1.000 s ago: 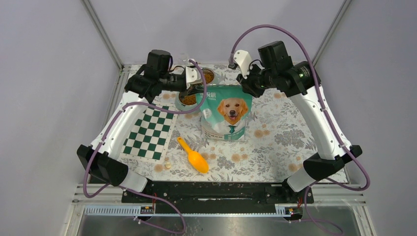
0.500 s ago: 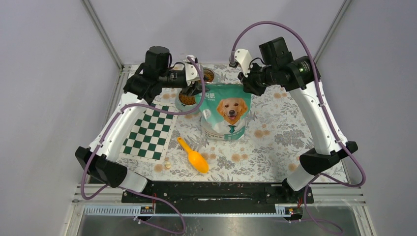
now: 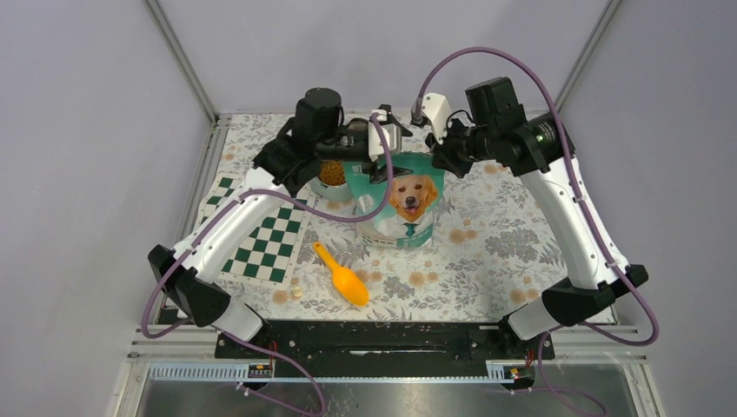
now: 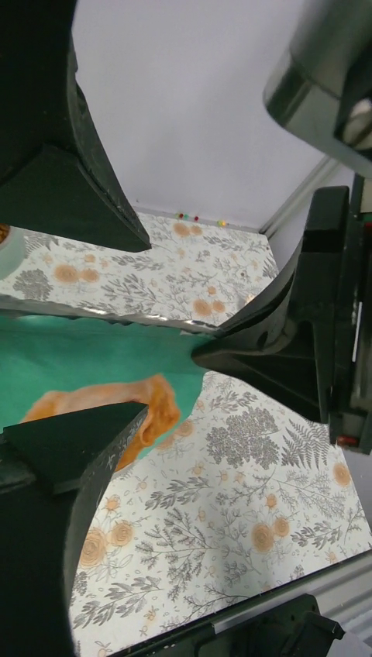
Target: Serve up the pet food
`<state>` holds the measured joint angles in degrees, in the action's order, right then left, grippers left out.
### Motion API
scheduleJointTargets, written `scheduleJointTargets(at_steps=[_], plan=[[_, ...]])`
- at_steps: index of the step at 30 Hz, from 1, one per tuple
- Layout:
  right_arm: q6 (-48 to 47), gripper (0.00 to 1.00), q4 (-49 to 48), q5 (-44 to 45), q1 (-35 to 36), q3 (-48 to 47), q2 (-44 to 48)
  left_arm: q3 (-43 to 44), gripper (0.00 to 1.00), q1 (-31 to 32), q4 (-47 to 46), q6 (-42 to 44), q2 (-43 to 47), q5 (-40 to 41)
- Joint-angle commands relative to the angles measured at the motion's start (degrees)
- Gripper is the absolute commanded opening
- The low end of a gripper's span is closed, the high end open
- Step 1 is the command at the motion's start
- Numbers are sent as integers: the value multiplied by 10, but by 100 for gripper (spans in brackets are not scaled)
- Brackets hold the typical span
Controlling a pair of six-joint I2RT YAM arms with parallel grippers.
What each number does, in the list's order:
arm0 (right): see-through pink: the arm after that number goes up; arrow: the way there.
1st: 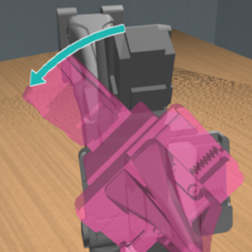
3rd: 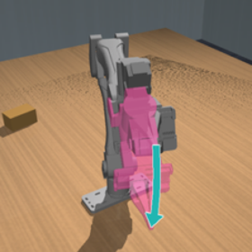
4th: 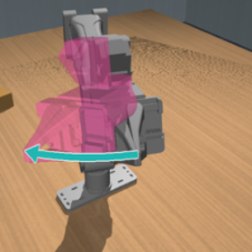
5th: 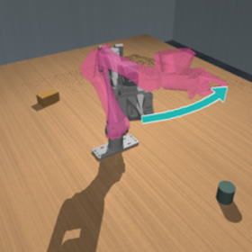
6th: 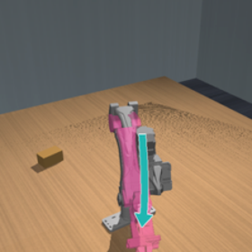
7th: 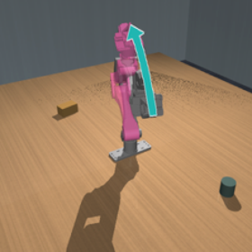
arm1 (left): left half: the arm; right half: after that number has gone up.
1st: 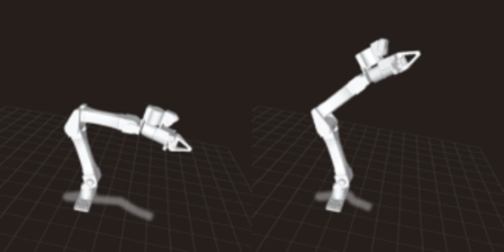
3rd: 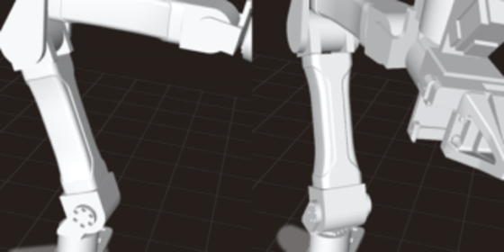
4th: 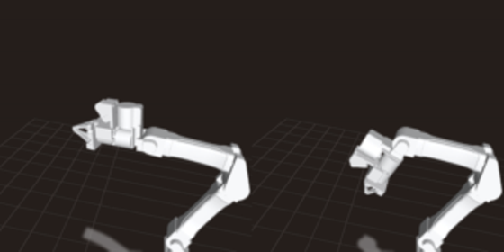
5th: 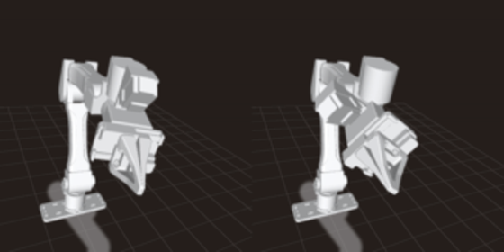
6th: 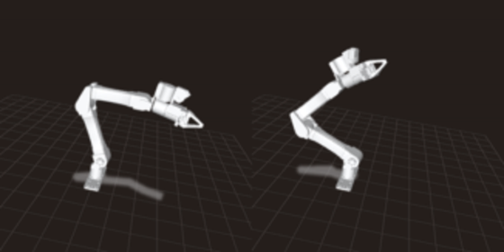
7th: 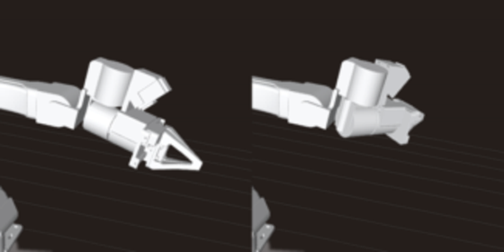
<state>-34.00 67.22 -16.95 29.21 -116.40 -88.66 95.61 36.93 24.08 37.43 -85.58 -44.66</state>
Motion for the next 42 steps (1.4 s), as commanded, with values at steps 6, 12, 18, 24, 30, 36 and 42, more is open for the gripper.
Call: scheduleJointTargets(at_steps=[6,12,18,24,30,36,42], plan=[[29,0,-207,-5,1,156,138,38,69,35,-39,-13,-41,32],[42,0,-252,-25,1,191,159,47,59,55,-39,-13,-57,44],[63,0,-263,-26,1,192,158,52,40,78,-19,19,-64,83],[84,0,-269,-4,1,186,161,92,14,85,84,67,-84,120],[97,0,-274,23,0,188,165,84,0,85,100,79,-80,138],[113,0,-297,90,-1,207,177,70,0,83,100,86,-64,161],[136,0,-341,153,-4,246,209,64,0,69,155,122,-43,205]])
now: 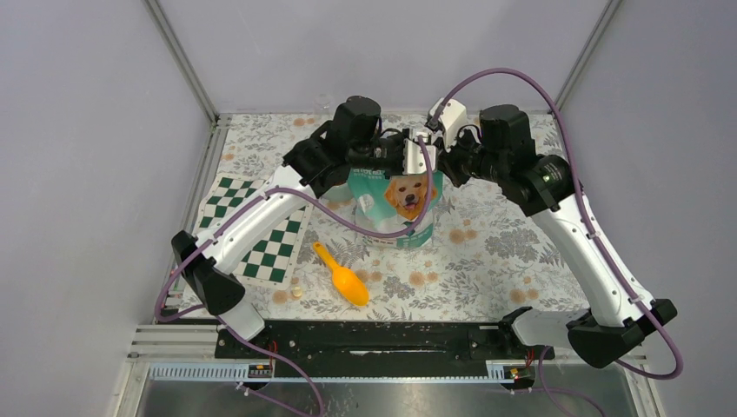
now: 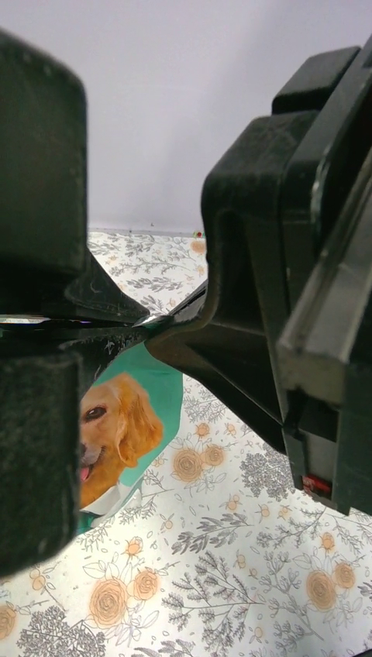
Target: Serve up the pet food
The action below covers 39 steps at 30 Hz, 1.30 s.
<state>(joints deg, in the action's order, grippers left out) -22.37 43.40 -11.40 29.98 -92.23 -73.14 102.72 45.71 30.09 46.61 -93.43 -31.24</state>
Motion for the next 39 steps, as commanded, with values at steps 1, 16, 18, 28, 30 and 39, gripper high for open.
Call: scheduleJointTargets(at_steps=[1,16,18,28,30,39], plan=[[20,0,-108,104,-12,10,59,-7,0,-20,111,36,38,78],[50,0,-124,224,-21,20,80,-37,0,-52,206,73,88,150],[47,0,-134,240,-21,32,86,-31,0,-54,216,75,87,155],[41,0,-187,295,-25,65,113,17,0,-70,296,97,65,148],[40,0,-202,295,-25,75,121,18,0,-71,306,105,64,161],[36,0,-257,306,-25,102,144,19,0,-90,341,114,72,223]])
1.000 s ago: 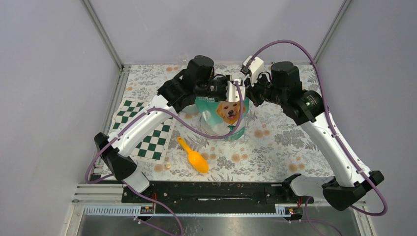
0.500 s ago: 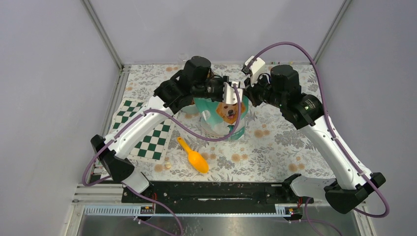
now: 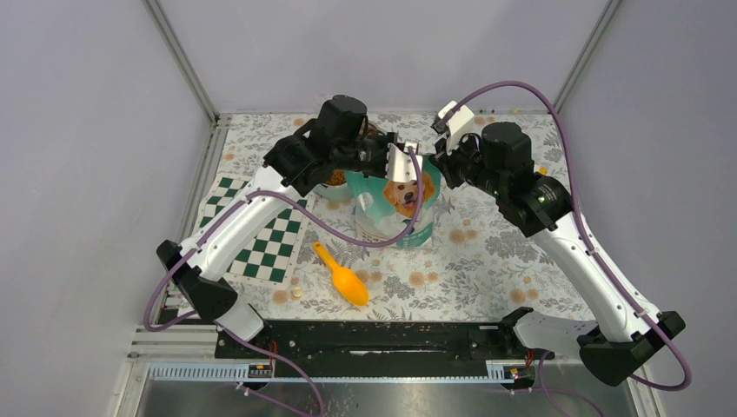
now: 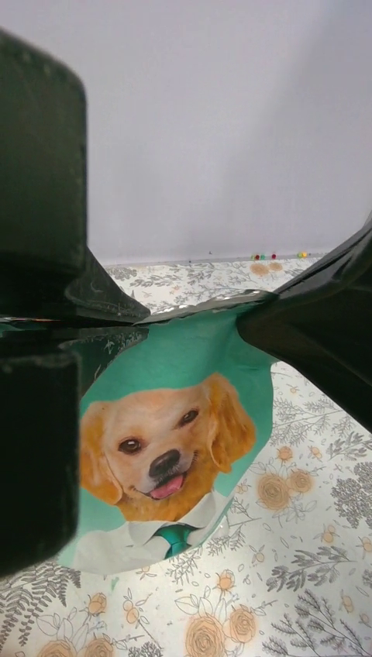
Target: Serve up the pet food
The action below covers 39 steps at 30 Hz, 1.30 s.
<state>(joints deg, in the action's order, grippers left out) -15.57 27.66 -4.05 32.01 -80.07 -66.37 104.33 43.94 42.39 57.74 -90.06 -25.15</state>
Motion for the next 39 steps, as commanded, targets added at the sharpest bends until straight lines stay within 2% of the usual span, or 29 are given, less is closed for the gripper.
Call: scheduleJointTargets(at_steps=[1,8,29,32,35,39], plan=[[-32,0,-102,232,-45,-19,77,1,0,-76,218,2,41,166],[-45,0,-121,223,-46,-10,92,-12,0,-111,217,6,63,194],[-63,0,-125,192,-46,-10,121,-53,0,-198,202,10,119,193],[-67,0,-113,154,-46,-13,120,-48,0,-199,201,13,123,170],[-78,0,-66,71,-46,-31,109,-42,0,-195,187,17,124,104],[-82,0,-15,-46,-46,-47,86,-38,0,-147,130,0,116,28]])
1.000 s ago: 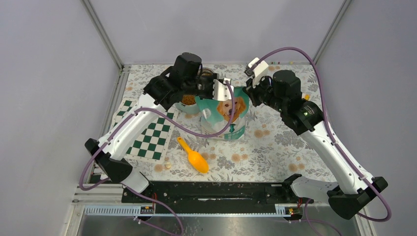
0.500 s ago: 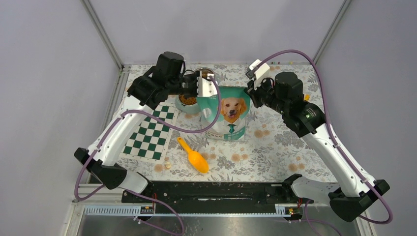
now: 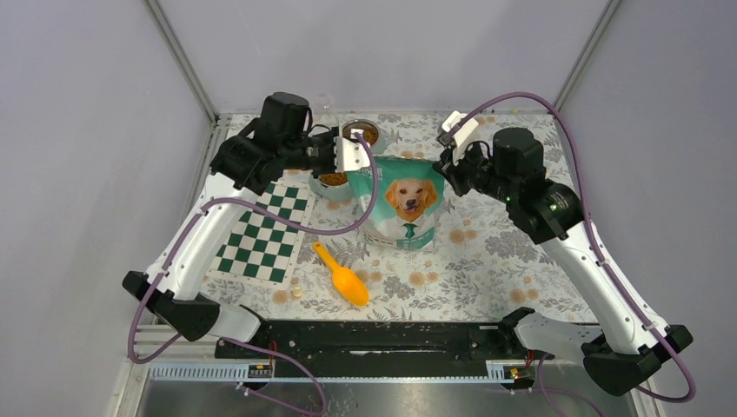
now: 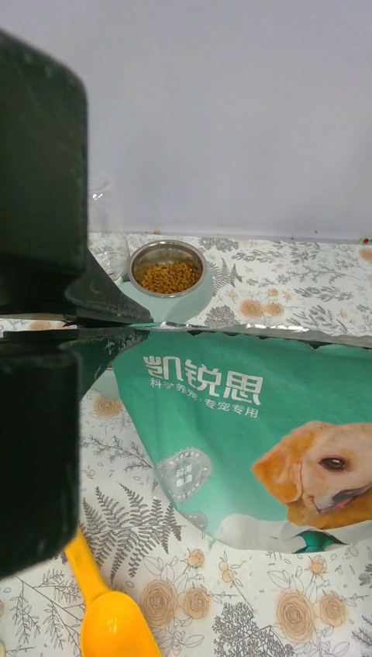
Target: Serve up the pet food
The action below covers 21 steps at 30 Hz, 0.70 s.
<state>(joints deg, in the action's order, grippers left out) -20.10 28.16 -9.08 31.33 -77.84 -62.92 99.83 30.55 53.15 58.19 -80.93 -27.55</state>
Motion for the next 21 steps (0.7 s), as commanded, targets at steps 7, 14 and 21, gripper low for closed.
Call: scheduleJointTargets(at_steps=[7,14,21], plan=[[-34,0,7,-82,-39,-84,19,33,43,49,-47,-39,-17,17],[-25,0,7,-141,-39,-106,-16,34,60,73,-133,-72,-42,-60],[-28,0,4,-158,-40,-105,-25,40,65,100,-188,-107,-79,-109]])
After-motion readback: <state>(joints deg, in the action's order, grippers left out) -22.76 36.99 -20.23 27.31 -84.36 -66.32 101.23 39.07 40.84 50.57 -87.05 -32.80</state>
